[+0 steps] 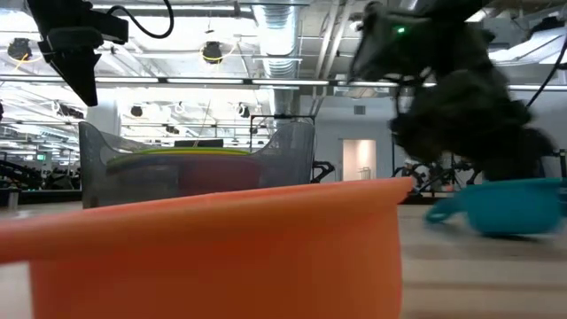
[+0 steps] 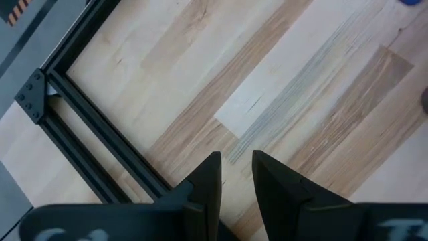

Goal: Nest measuring cups in basket
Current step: Stack the light blue measuring cup on top of the green measuring cup into the bin

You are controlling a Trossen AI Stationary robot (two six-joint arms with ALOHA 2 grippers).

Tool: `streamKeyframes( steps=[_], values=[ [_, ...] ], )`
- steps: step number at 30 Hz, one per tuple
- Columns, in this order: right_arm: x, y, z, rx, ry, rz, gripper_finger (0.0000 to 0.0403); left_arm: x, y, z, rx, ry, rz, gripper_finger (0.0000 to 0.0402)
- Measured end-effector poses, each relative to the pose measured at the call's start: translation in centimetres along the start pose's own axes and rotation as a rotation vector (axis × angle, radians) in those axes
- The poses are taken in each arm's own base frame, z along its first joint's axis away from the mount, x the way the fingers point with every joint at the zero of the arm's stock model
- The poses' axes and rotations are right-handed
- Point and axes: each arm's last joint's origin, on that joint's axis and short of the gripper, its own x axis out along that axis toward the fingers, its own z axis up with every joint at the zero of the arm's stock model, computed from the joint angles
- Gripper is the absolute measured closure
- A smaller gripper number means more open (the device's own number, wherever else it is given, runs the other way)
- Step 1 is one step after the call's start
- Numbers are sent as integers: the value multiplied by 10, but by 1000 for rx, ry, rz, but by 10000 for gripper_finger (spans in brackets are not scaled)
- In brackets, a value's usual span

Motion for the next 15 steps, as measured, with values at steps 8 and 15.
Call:
streamKeyframes(
  steps=[8,15],
  values=[
    [-41,1,45,-196,-113,241,392,0,0,0,1,-1,1,327],
    [-109,5,63,-373,-182,472,394,0,0,0,-9,-1,1,327]
  ],
)
